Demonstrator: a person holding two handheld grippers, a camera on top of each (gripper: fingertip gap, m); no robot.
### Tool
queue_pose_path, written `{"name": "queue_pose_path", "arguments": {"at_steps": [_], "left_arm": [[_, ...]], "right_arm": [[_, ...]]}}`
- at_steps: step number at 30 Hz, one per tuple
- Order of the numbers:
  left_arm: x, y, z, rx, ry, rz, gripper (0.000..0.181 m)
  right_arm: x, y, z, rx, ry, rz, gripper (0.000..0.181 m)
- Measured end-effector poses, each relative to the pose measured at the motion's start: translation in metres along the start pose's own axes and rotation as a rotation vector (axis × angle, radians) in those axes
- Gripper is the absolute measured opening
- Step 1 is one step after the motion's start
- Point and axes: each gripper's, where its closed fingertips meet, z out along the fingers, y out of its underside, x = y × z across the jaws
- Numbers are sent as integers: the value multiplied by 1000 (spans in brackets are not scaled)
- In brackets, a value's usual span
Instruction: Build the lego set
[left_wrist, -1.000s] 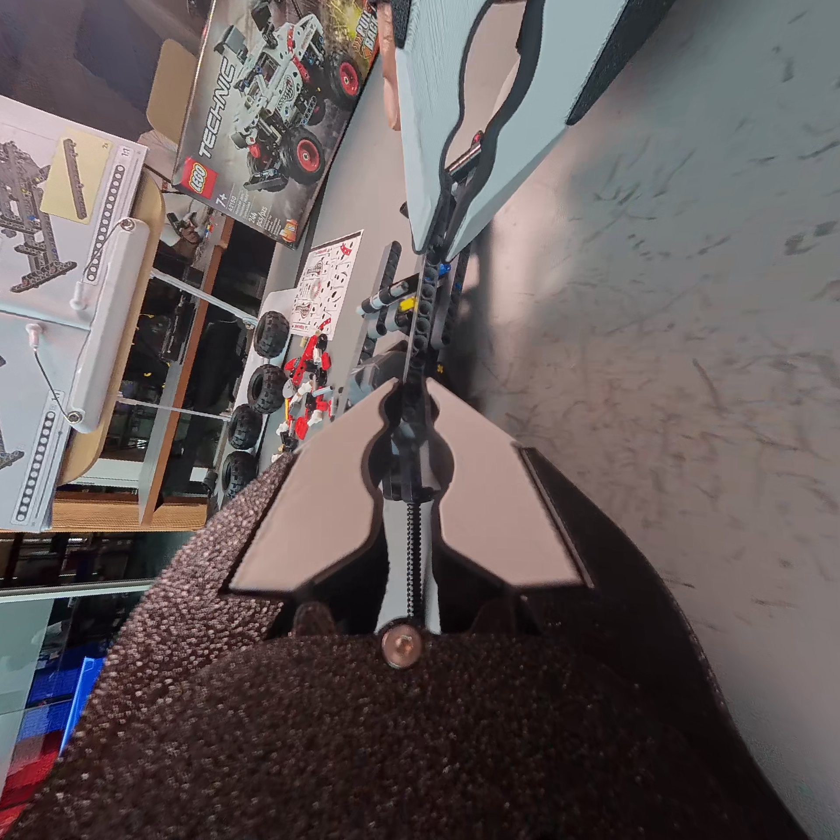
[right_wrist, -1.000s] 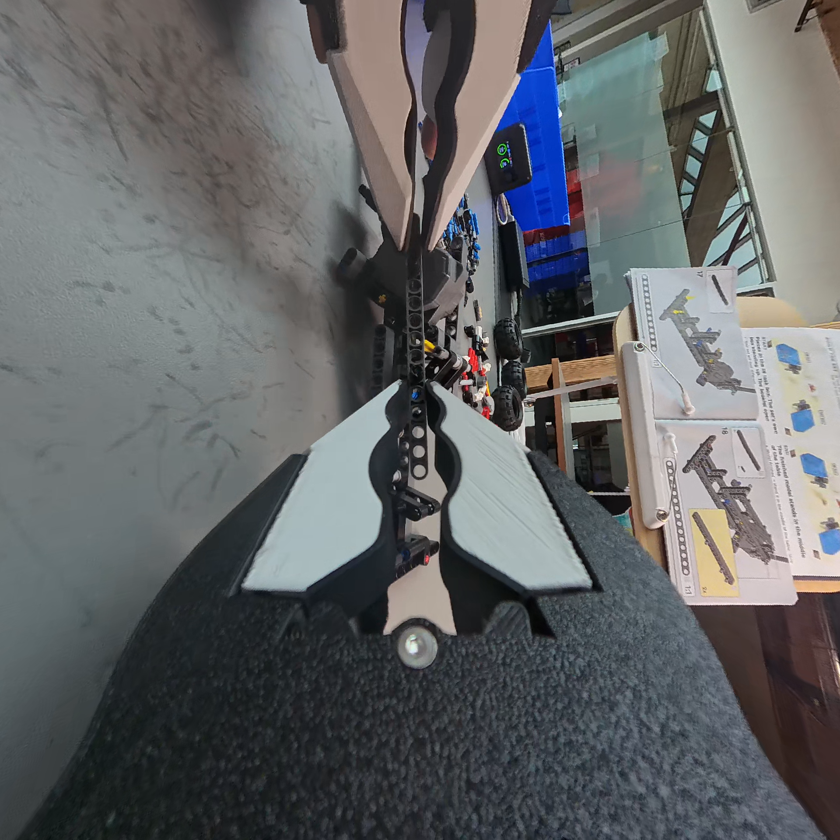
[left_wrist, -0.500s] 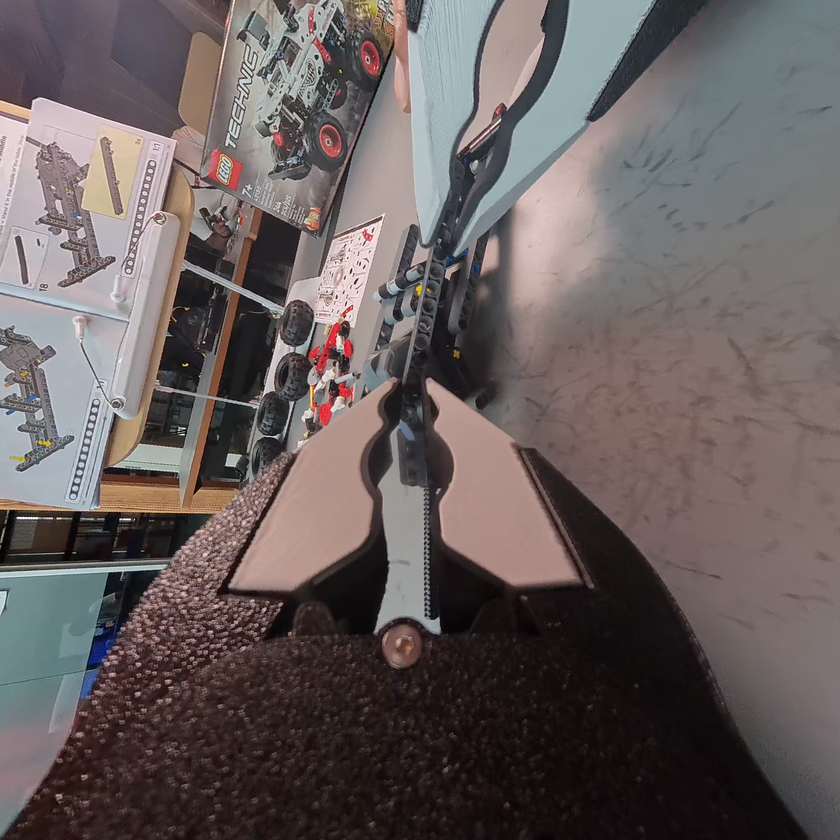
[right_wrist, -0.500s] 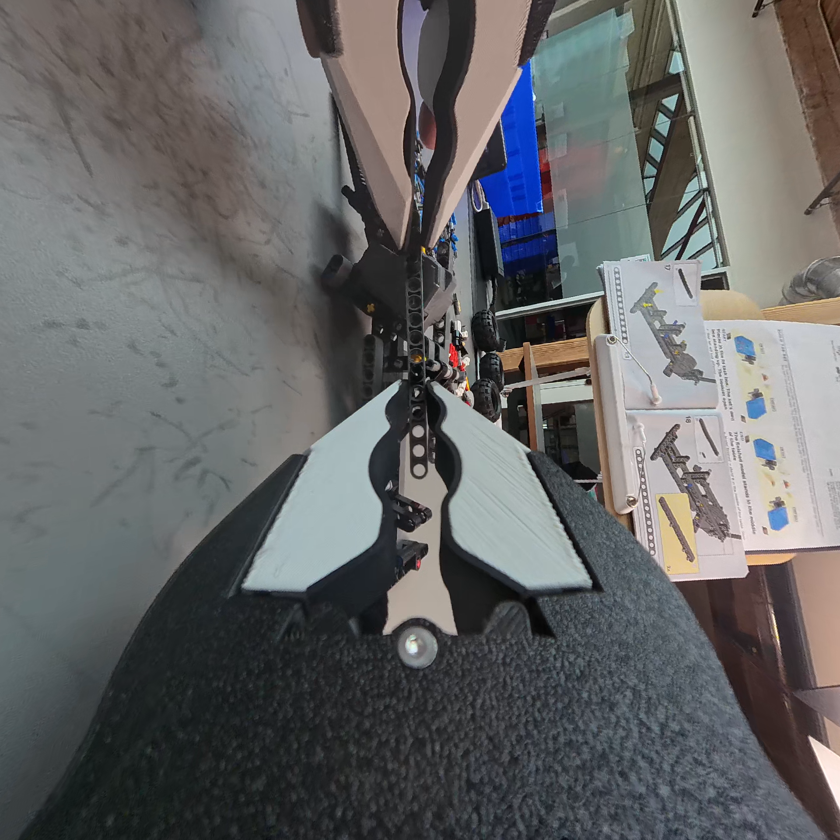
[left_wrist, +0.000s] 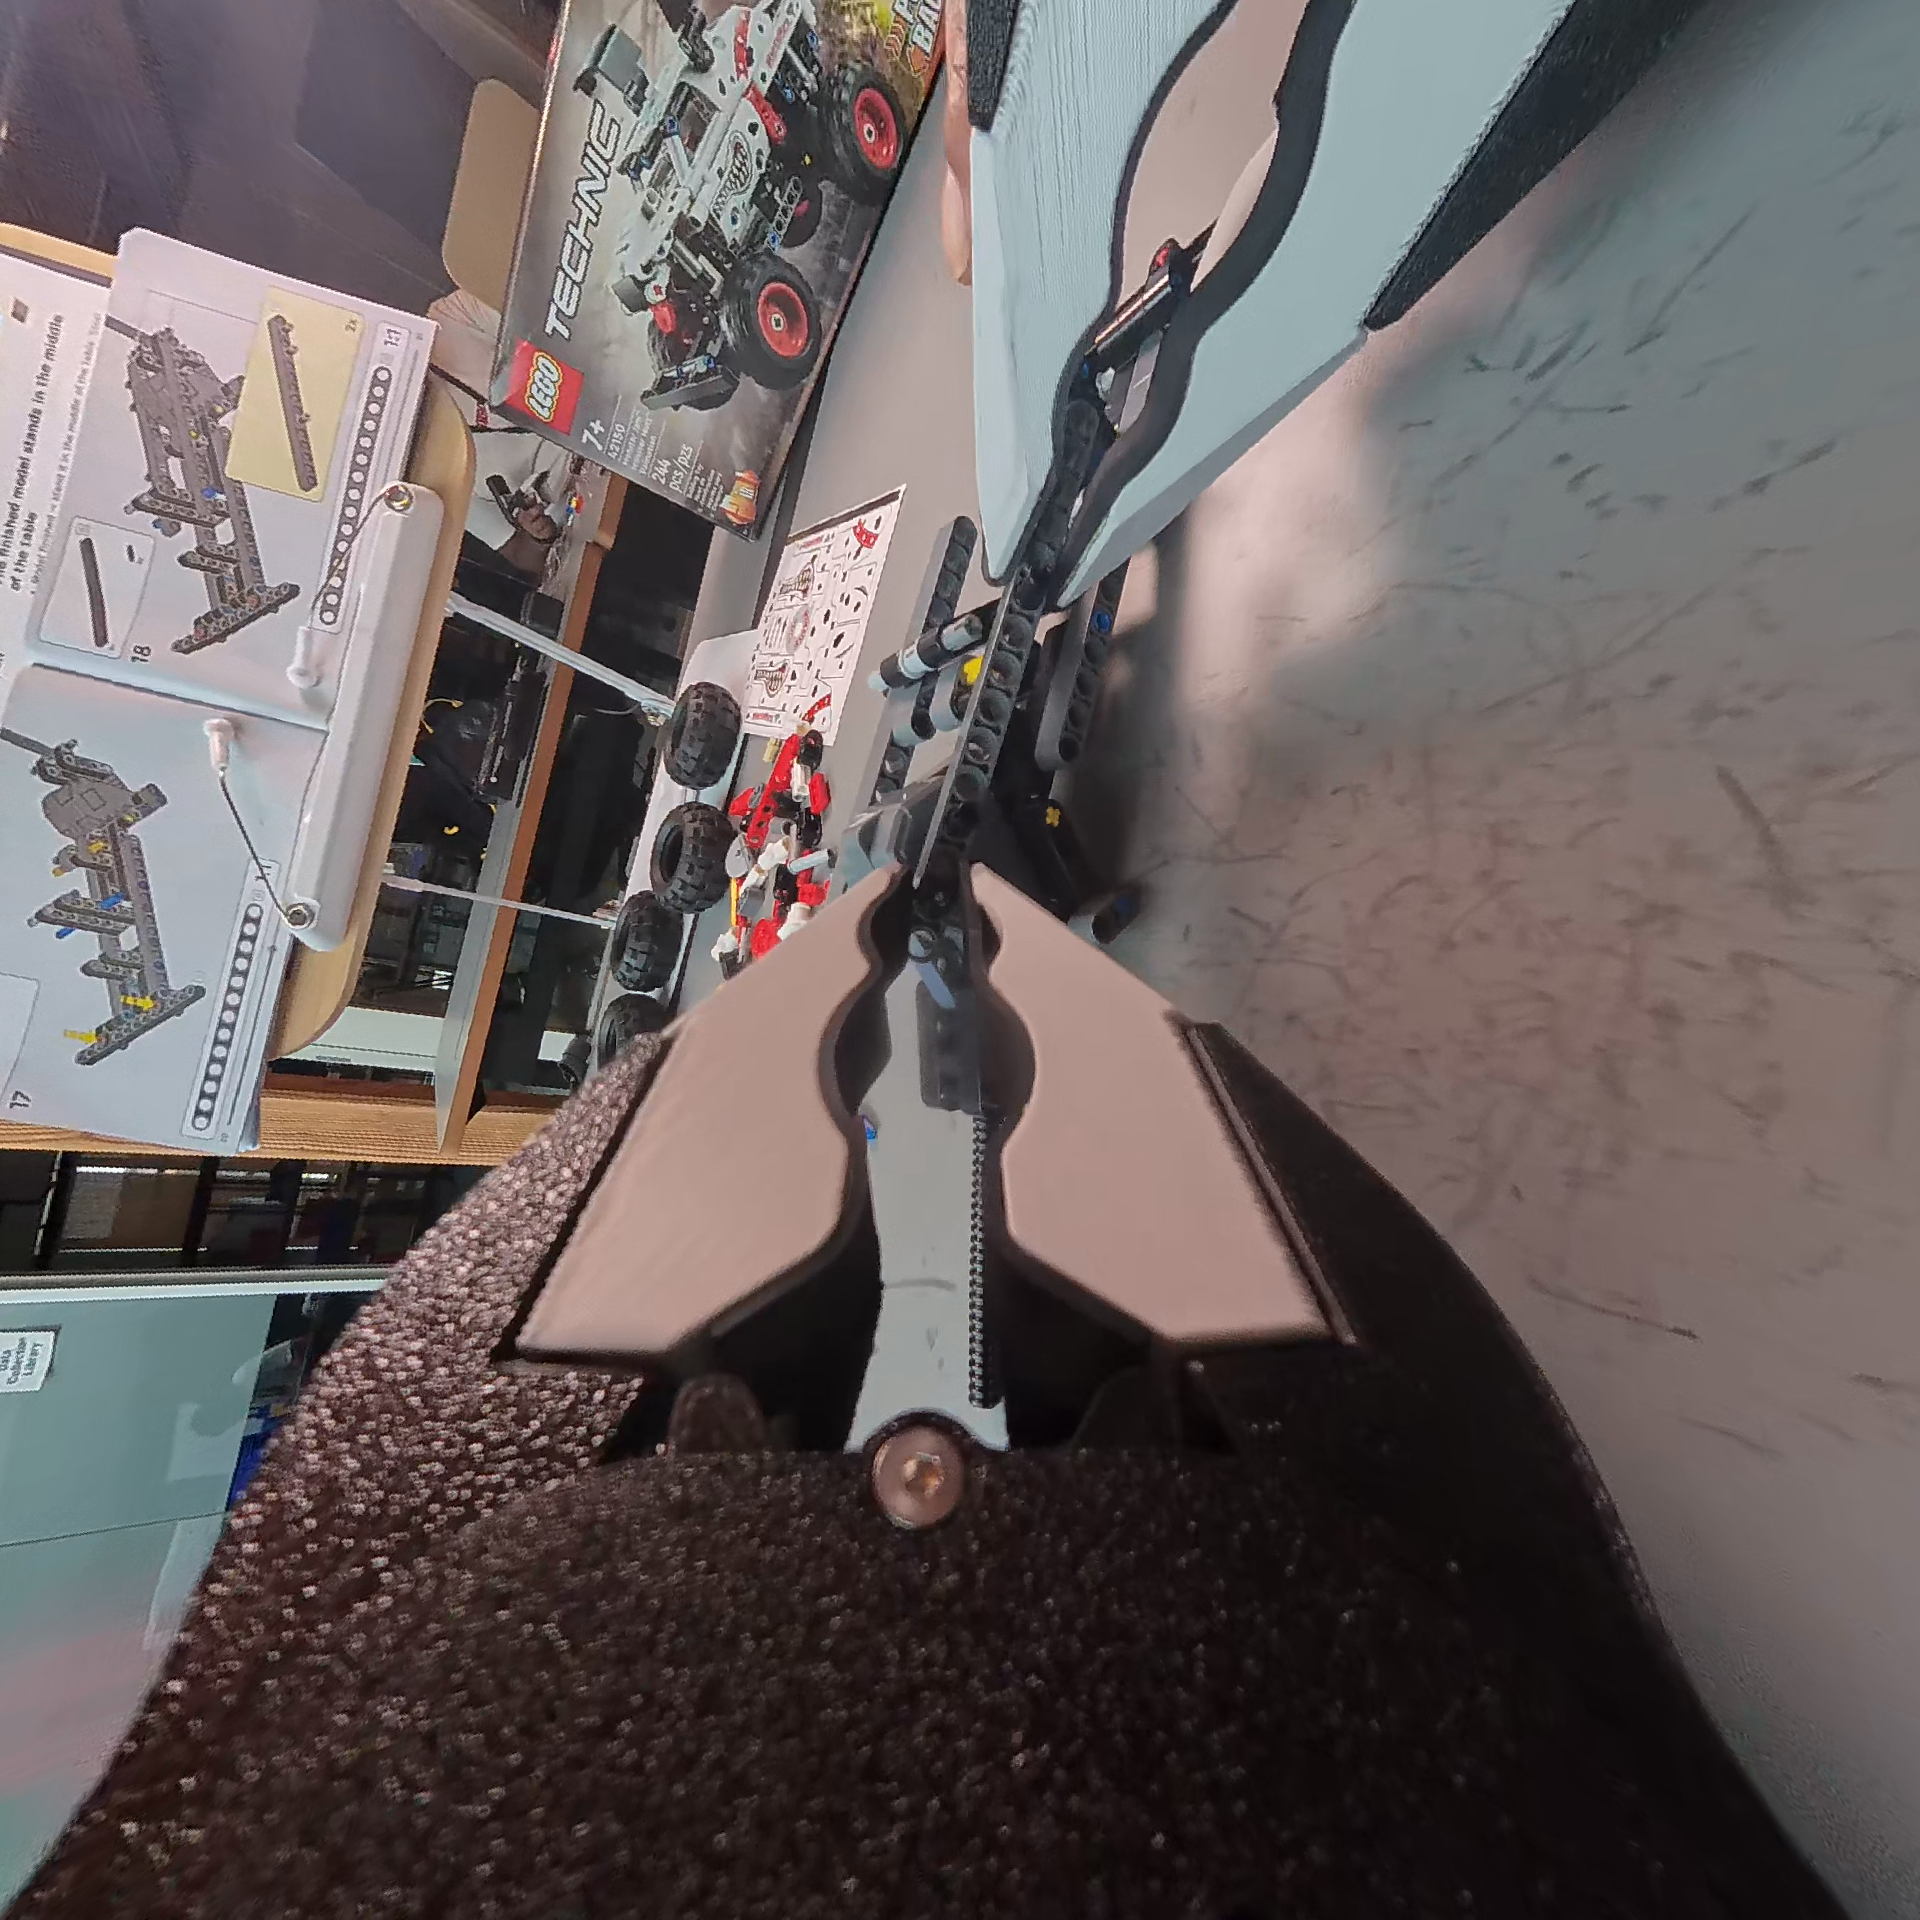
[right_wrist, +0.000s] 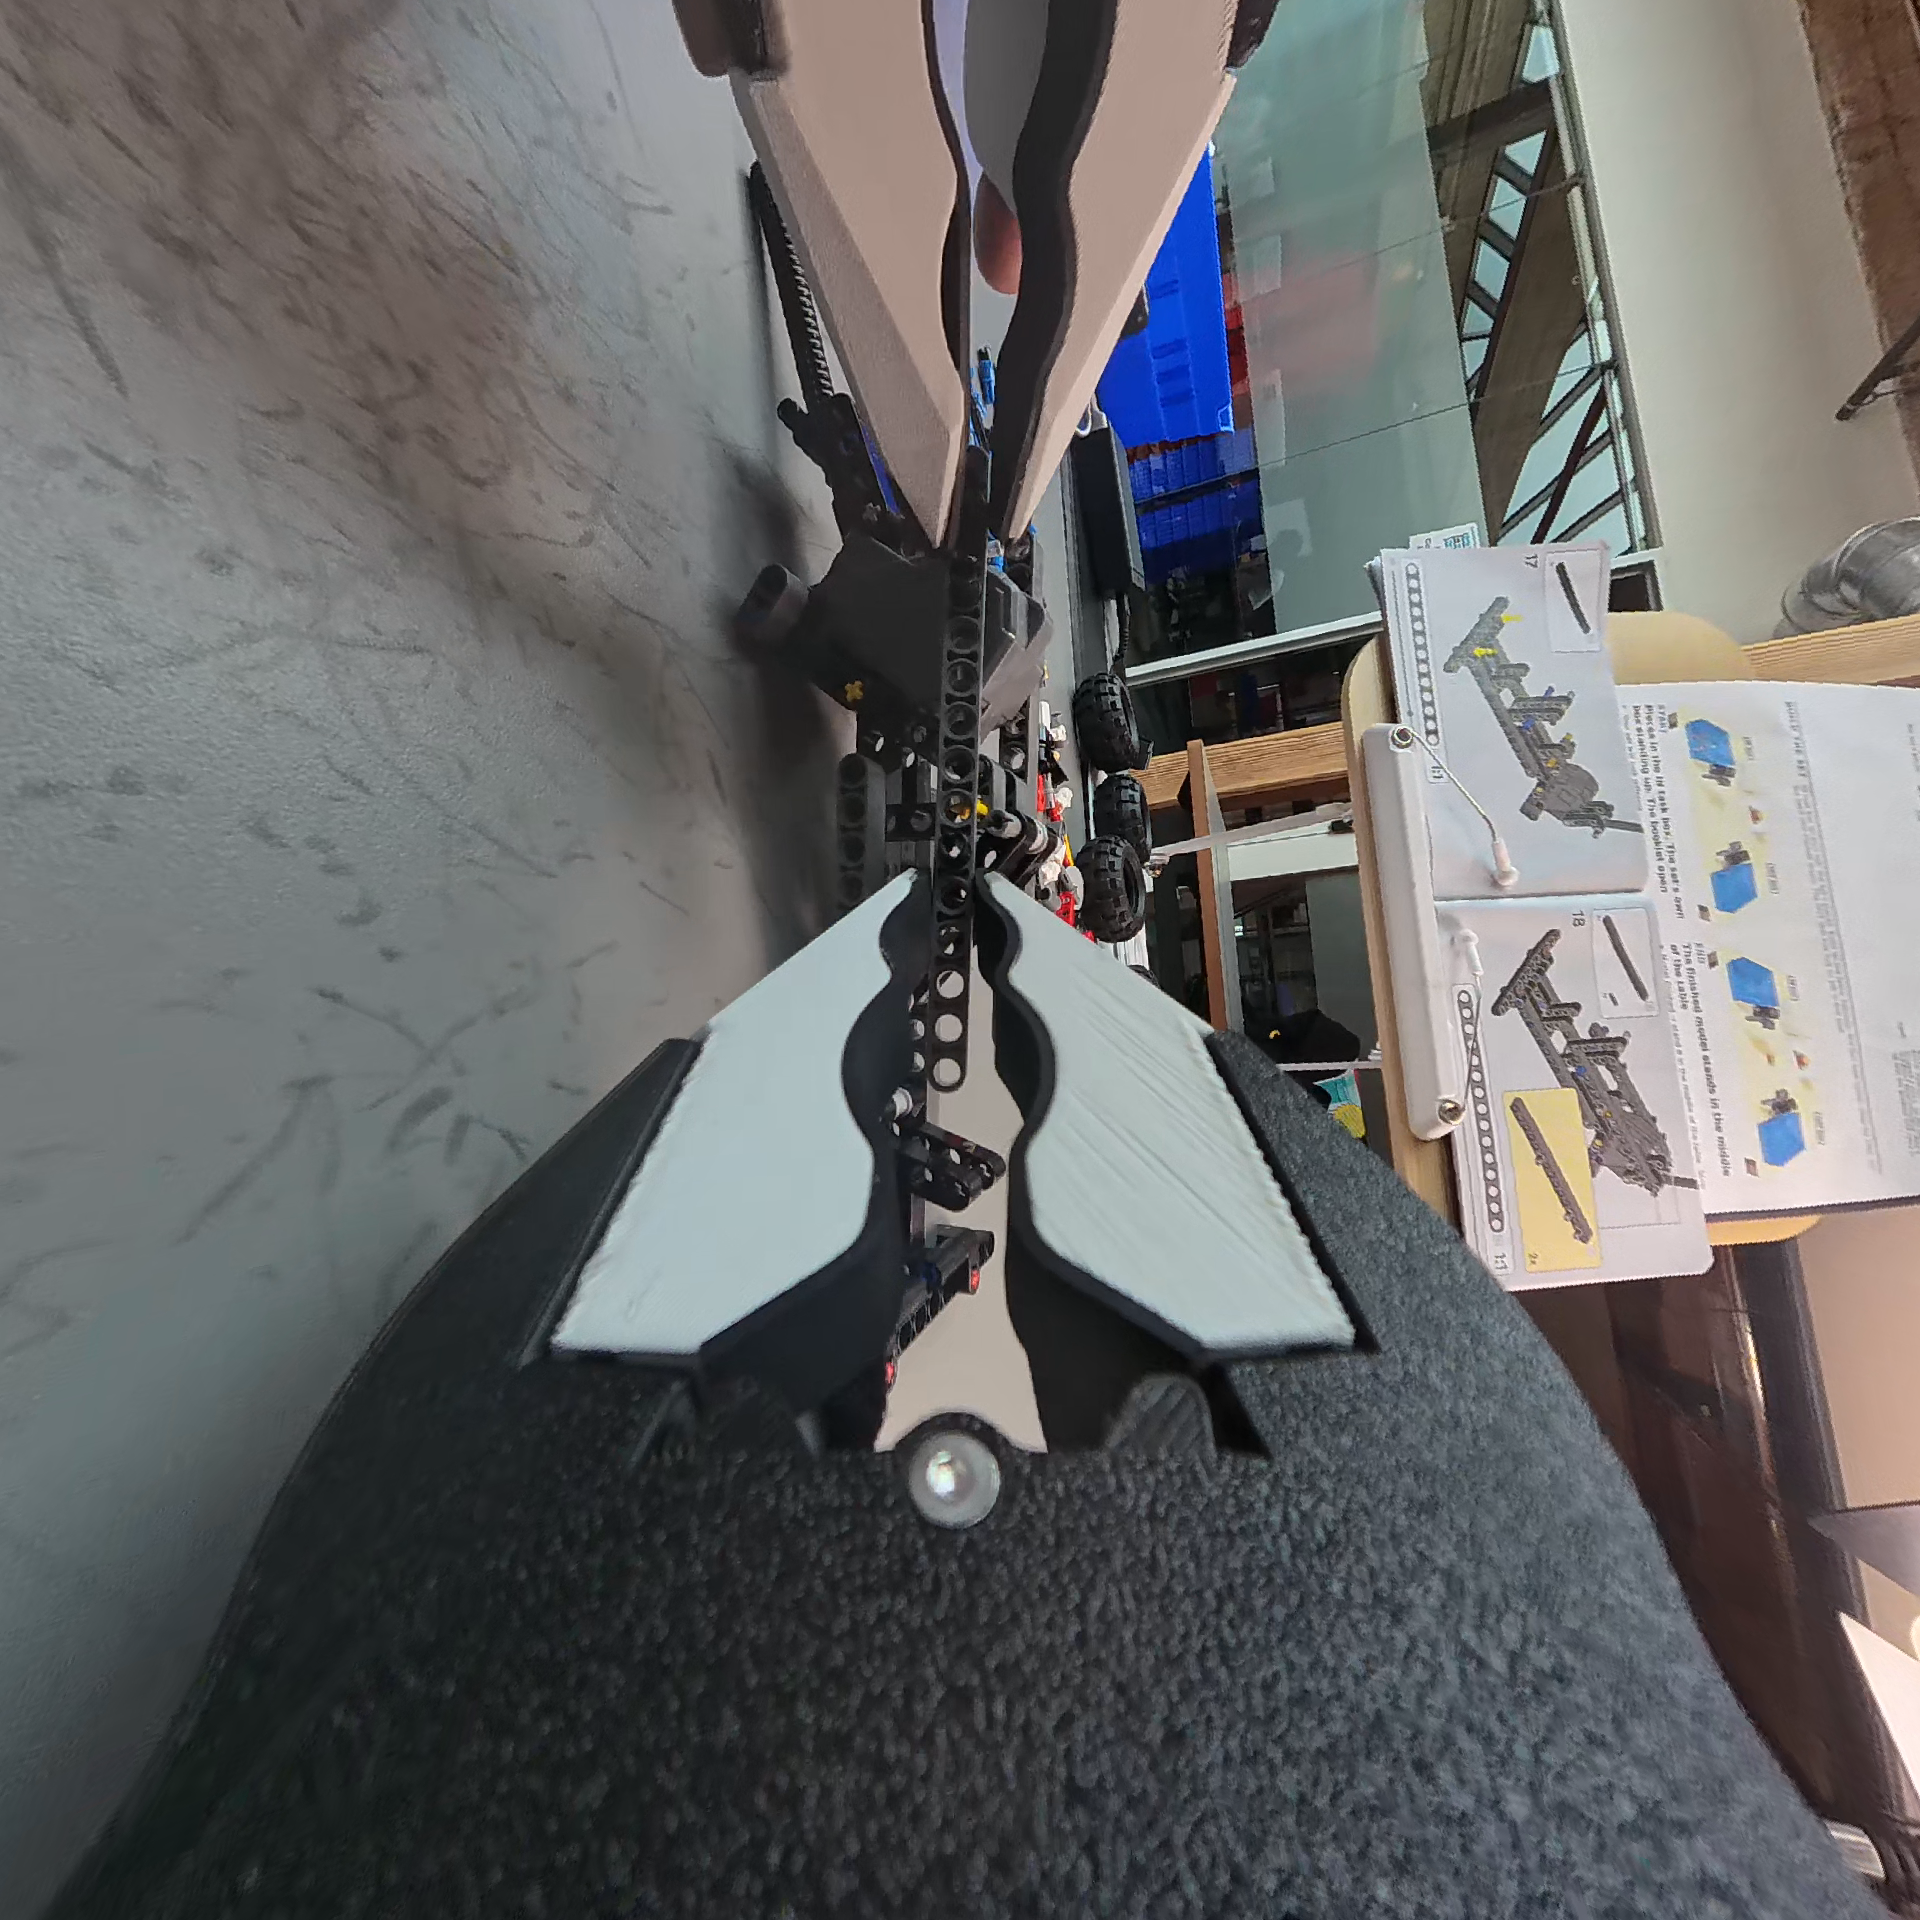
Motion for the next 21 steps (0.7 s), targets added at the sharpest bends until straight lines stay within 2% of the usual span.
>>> {"name": "queue_pose_path", "arguments": {"at_steps": [6, 9, 13, 16, 21], "left_arm": [[-4, 1, -4, 22, 33, -93, 28], [-8, 6, -7, 30, 93, -231, 43], [-17, 10, -12, 69, 168, -417, 52], [-16, 12, -9, 71, 277, -505, 69], [-15, 16, 6, 70, 467, -632, 86]], "right_arm": [[0, 2, 1, -5, 7, -3, 7], [0, 2, 1, -5, 12, -5, 7], [0, 4, 1, -4, 17, -5, 7], [0, 5, 0, -2, 27, -9, 7], [1, 7, -1, -1, 44, -13, 7]]}}
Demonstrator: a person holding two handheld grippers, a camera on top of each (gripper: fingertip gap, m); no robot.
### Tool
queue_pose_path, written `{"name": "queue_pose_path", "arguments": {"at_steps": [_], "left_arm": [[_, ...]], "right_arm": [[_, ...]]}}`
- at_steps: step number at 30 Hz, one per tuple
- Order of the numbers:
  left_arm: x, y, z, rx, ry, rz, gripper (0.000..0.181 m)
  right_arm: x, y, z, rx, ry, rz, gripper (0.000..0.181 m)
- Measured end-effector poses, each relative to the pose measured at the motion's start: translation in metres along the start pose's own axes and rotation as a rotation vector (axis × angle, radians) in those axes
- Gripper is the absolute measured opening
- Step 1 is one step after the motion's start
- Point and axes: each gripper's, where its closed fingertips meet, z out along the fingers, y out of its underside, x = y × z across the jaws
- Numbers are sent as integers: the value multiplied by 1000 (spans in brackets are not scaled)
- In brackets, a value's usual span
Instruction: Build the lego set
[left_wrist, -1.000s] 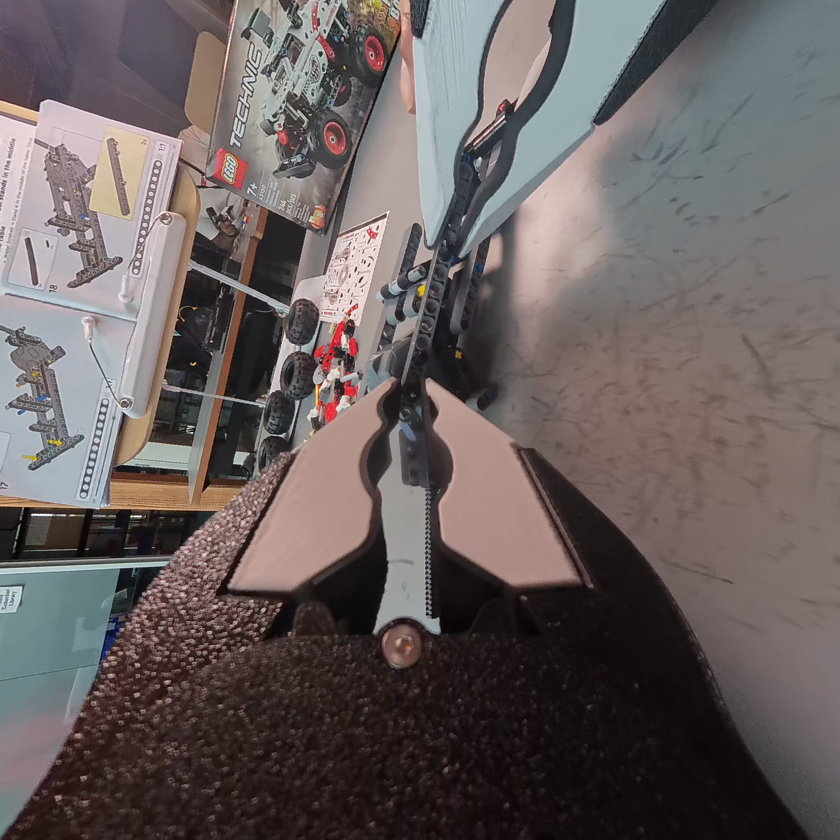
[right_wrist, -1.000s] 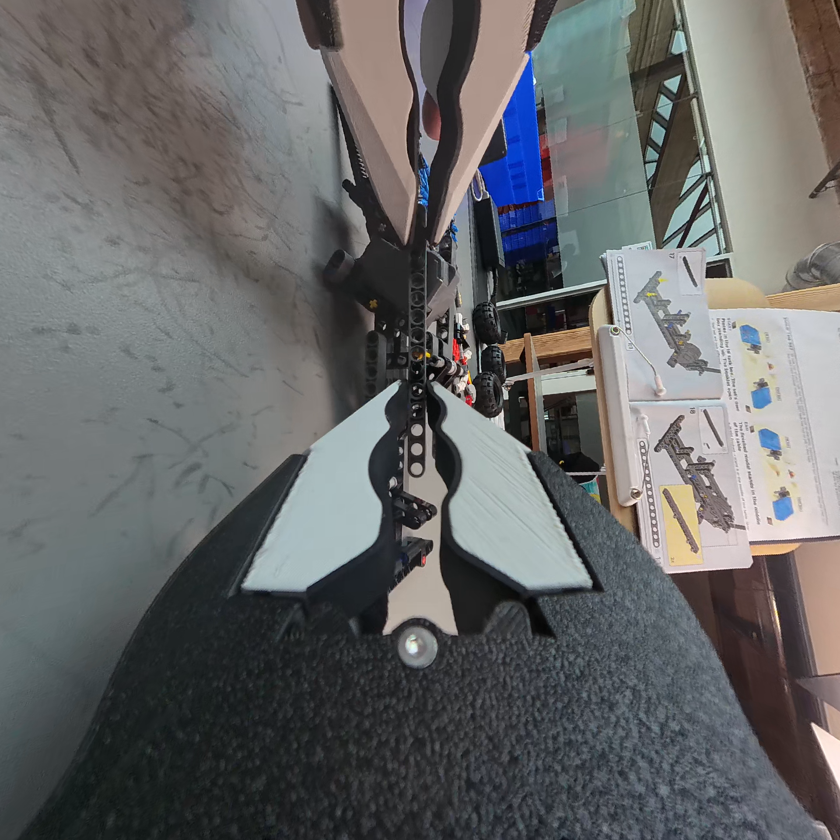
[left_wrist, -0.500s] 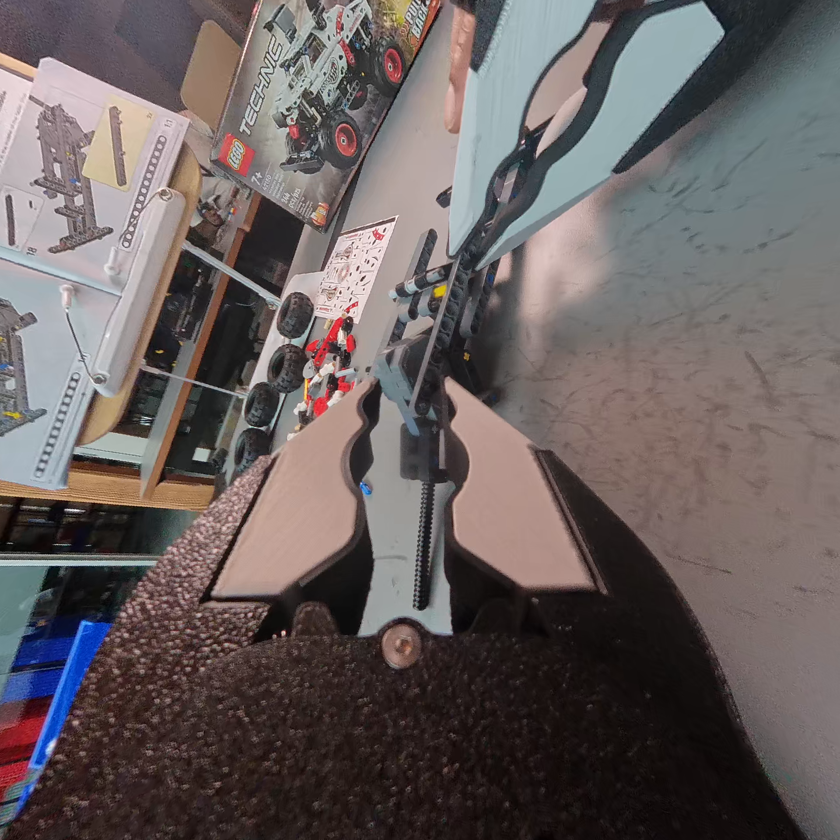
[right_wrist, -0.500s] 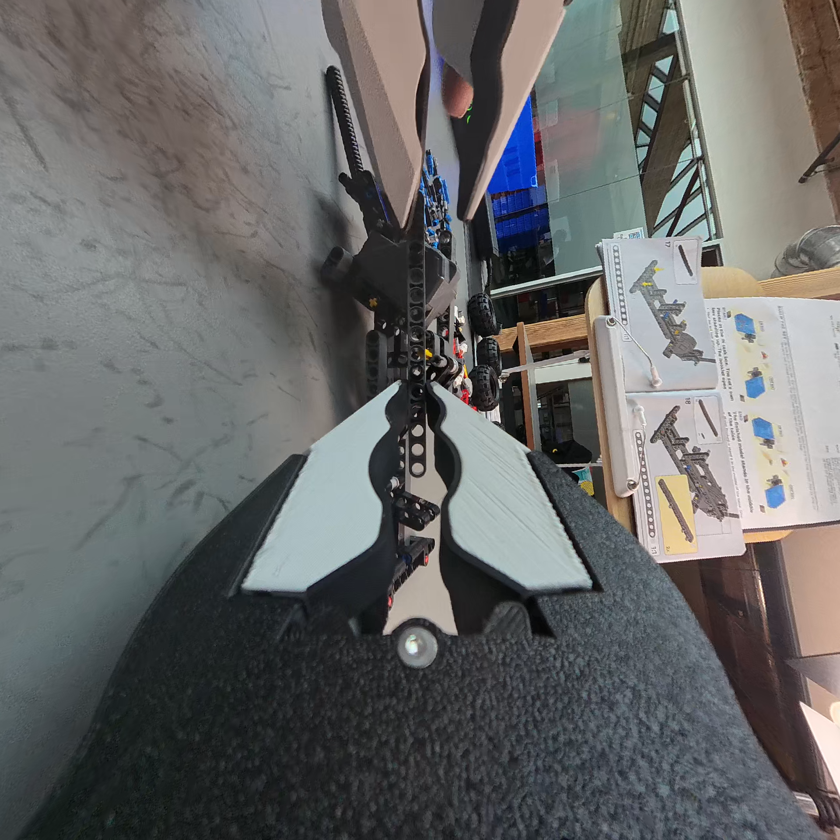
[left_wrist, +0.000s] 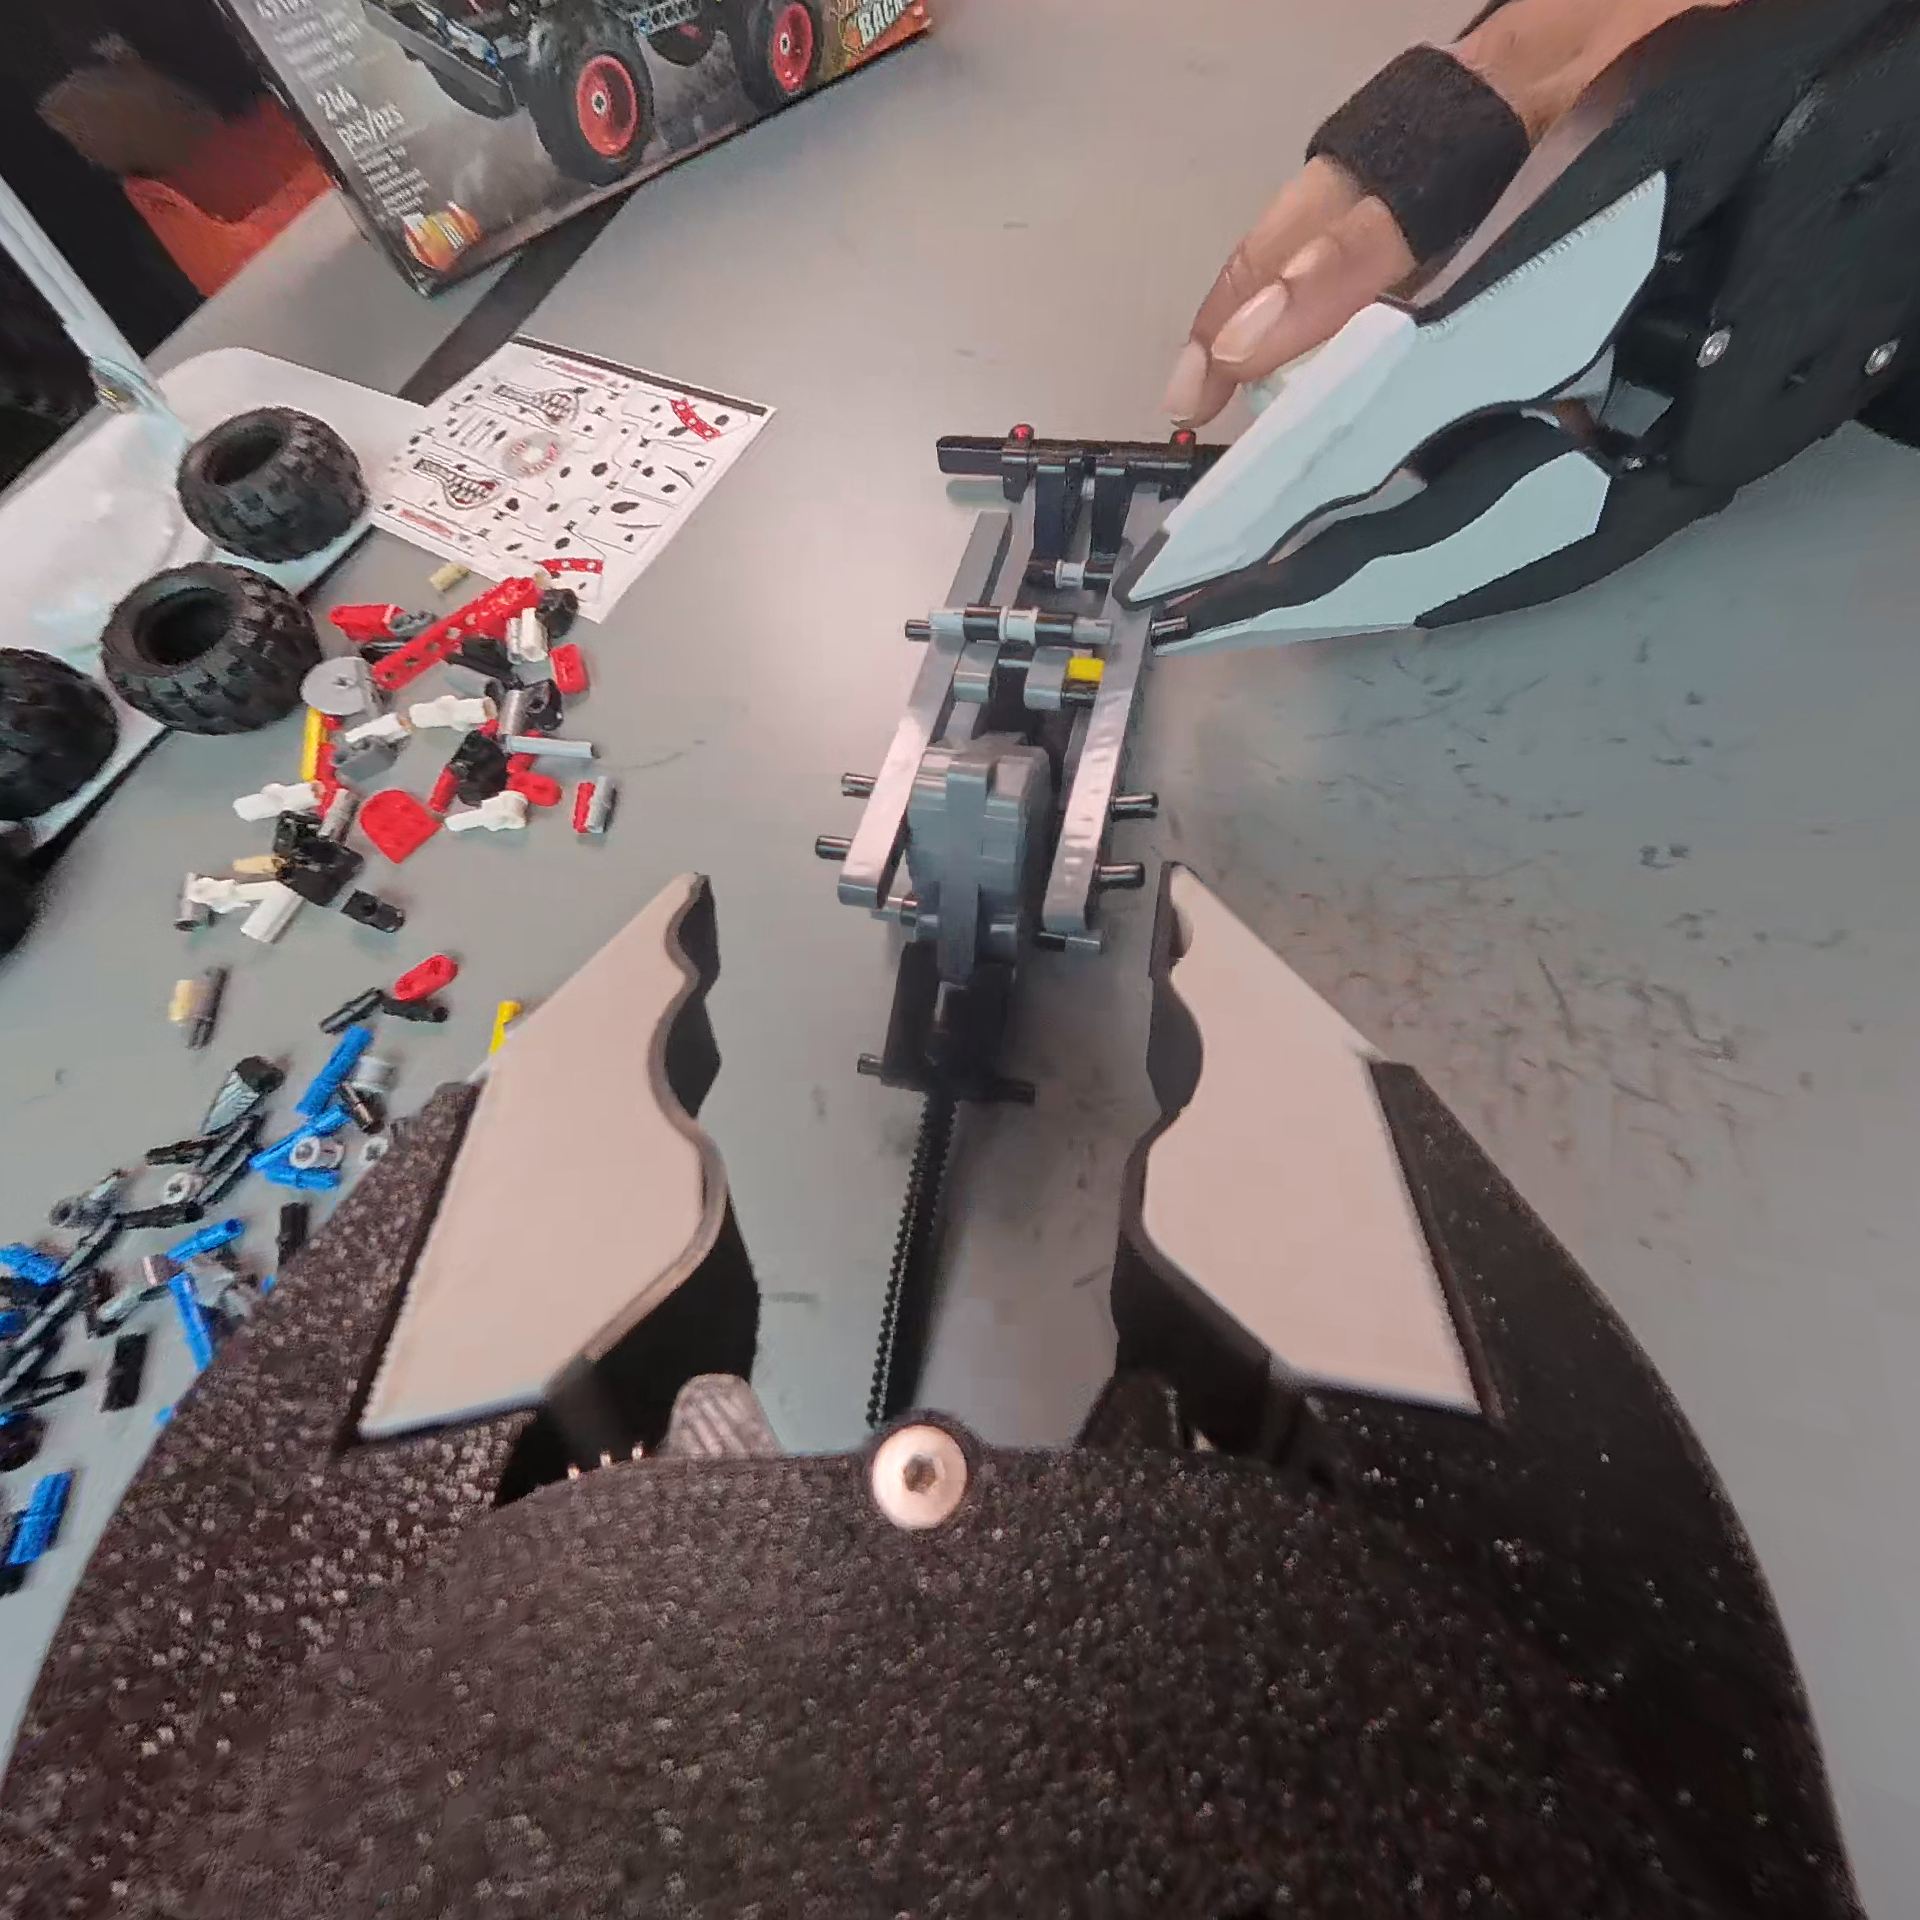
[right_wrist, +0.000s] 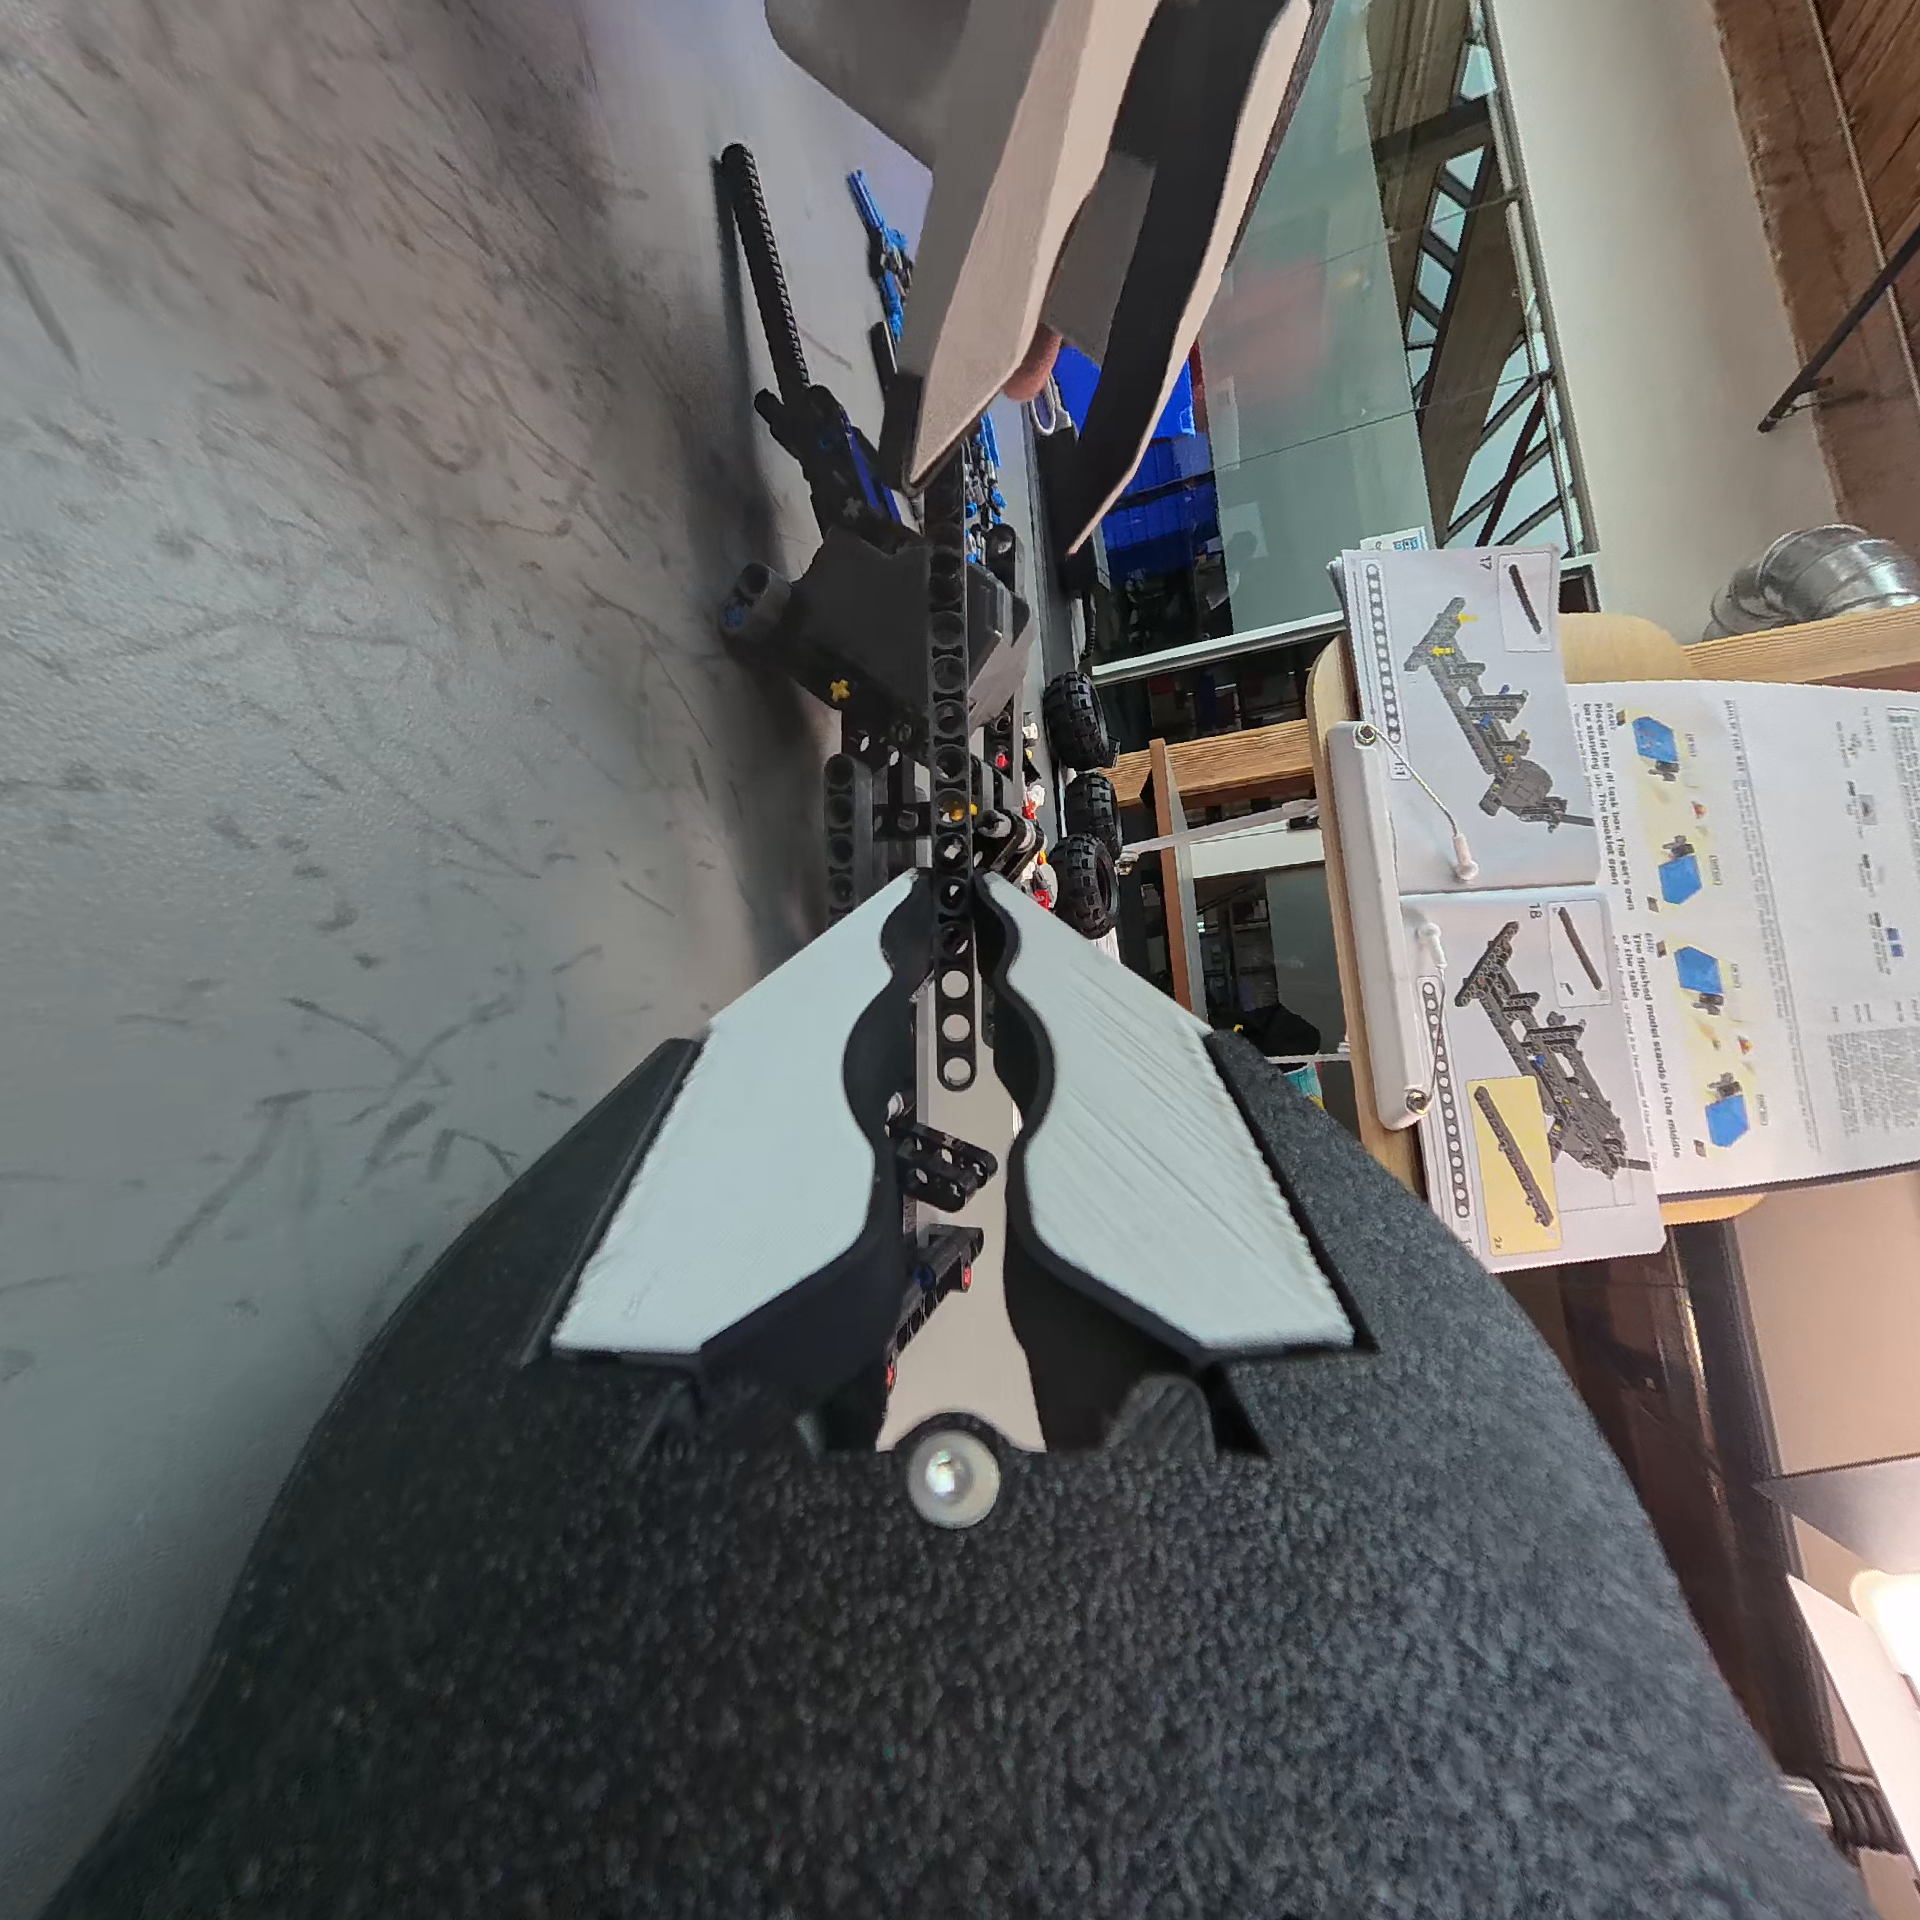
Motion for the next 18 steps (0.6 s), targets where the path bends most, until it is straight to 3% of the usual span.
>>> {"name": "queue_pose_path", "arguments": {"at_steps": [9, 18], "left_arm": [[7, -10, 29, -82, 209, -66, 100], [19, 4, 39, -127, 249, -44, 88]], "right_arm": [[-1, 4, -2, -9, 16, 3, 7], [-2, 4, -3, -24, 20, 21, 7]]}}
